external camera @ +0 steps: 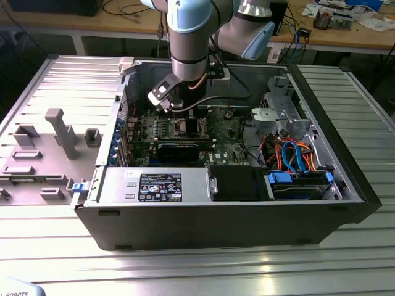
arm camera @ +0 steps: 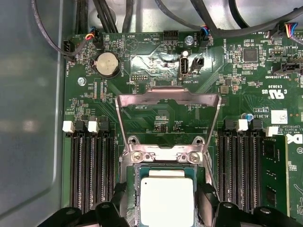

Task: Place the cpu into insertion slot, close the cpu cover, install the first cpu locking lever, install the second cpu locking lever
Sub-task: 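Place the cpu into insertion slot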

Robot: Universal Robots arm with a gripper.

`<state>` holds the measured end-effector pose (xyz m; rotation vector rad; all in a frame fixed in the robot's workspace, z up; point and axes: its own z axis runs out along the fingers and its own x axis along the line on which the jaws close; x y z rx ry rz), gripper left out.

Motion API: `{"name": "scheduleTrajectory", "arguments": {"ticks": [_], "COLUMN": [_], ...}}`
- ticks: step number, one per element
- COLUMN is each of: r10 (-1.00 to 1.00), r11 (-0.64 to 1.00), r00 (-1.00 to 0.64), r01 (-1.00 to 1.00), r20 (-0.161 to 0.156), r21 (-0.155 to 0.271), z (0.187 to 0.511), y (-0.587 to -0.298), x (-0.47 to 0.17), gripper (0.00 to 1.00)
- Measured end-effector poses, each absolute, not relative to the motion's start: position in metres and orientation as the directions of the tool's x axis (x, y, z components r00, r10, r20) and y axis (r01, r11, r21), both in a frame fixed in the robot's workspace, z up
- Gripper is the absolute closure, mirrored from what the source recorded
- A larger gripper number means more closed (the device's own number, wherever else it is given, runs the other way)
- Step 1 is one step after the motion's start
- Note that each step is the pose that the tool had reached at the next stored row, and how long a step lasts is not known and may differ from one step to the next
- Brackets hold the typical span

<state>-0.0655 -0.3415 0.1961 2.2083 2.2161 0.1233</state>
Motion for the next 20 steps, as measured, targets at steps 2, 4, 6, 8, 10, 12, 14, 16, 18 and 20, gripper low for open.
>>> {"name": "scheduleTrajectory", "arguments": {"ticks": [2,4,6,8,10,12,14,16,18,20], "r10": [0.999,0.999,0.999,0.999,0.999,0.999,0.999,0.999,0.999,0.999], "r11": [0.002,0.002,0.002,0.002,0.002,0.002,0.002,0.002,0.002,0.002], "r00": [-0.005,-0.005,-0.005,-0.005,-0.005,-0.005,-0.005,-0.005,-0.005,-0.005], "r01": [0.998,0.998,0.998,0.998,0.998,0.998,0.998,0.998,0.998,0.998], "r20": [0.048,0.048,0.048,0.051,0.052,0.051,0.05,0.05,0.05,0.04], "r21": [0.063,0.062,0.062,0.062,0.062,0.062,0.062,0.061,0.061,0.061], "z": [0.197,0.199,0.199,0.199,0.199,0.199,0.2,0.202,0.204,0.207], "y": [-0.342,-0.341,-0.34,-0.339,-0.339,-0.339,-0.339,-0.339,-0.339,-0.339], "x": [-0.065,-0.065,-0.065,-0.065,-0.065,-0.065,-0.065,-0.065,-0.065,-0.065], "gripper": [0.31,0.31,0.31,0.31,0.31,0.31,0.31,0.31,0.31,0.31]}}
